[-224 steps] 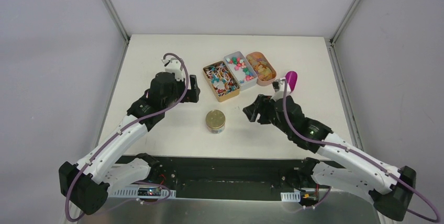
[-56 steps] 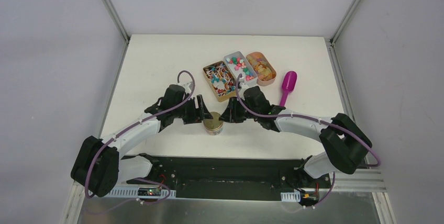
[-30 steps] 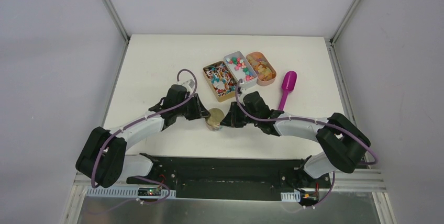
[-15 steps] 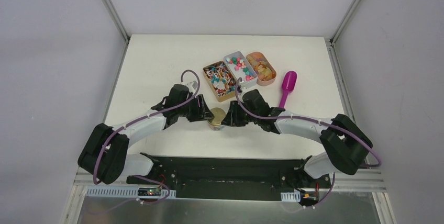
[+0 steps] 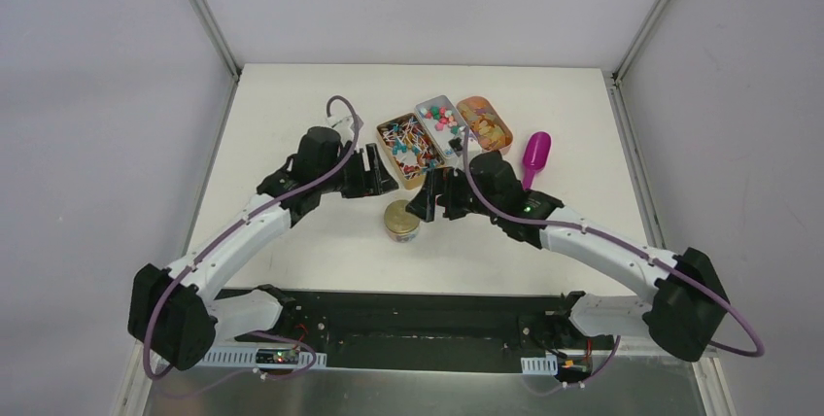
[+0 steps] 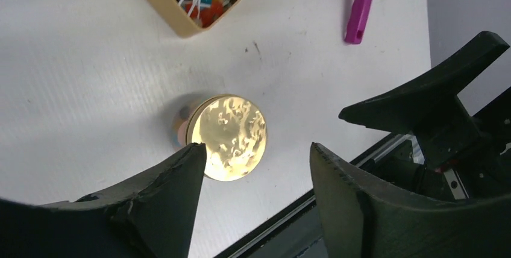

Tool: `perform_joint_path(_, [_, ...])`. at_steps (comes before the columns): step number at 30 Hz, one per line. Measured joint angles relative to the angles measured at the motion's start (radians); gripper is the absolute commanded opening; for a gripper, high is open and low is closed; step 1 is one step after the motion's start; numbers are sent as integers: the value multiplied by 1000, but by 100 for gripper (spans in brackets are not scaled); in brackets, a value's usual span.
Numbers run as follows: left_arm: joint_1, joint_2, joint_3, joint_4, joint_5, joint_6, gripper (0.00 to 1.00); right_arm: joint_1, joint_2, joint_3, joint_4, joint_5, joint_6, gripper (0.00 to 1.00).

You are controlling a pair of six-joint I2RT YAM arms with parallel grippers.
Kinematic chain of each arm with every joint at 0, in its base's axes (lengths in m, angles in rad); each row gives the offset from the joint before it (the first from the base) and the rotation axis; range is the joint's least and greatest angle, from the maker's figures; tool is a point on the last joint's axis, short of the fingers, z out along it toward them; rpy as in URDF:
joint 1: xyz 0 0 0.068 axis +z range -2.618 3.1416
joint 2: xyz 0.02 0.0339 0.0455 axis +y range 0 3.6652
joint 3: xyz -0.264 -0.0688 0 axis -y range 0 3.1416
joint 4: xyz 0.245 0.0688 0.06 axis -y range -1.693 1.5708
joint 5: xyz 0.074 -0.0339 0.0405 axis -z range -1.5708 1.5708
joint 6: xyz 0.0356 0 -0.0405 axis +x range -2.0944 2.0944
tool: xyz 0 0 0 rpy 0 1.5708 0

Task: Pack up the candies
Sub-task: Reset both arms

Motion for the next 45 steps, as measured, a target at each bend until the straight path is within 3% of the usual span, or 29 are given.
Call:
perform_joint_path(1, [0,-18,19,-8,-8,11,77,0,-18,7,-17,13,-10,100])
perform_joint_path(2, [0,-36,39,-17,-18,23,91,0,-40,16,-39,28,-19,100])
perform_joint_path(3, [0,-55,57,-27,-30,35,96,0,-66,27,-66,51,-28,100])
perform_joint_path(6, [0,-111,100,-50,-64,61,99,0,-135,54,-134,113,-56,100])
perform_joint_path(24, [0,-467,141,-74,-250,192,99,-1,-524,167,-447,533,-140,100])
perform_joint_path(34, [0,-586,33,-77,-318,201,99,-2,-695,119,-465,597,-145,100])
perform_joint_path(45, [0,-607,17,-90,-325,200,99,-2,-747,96,-475,605,-145,100])
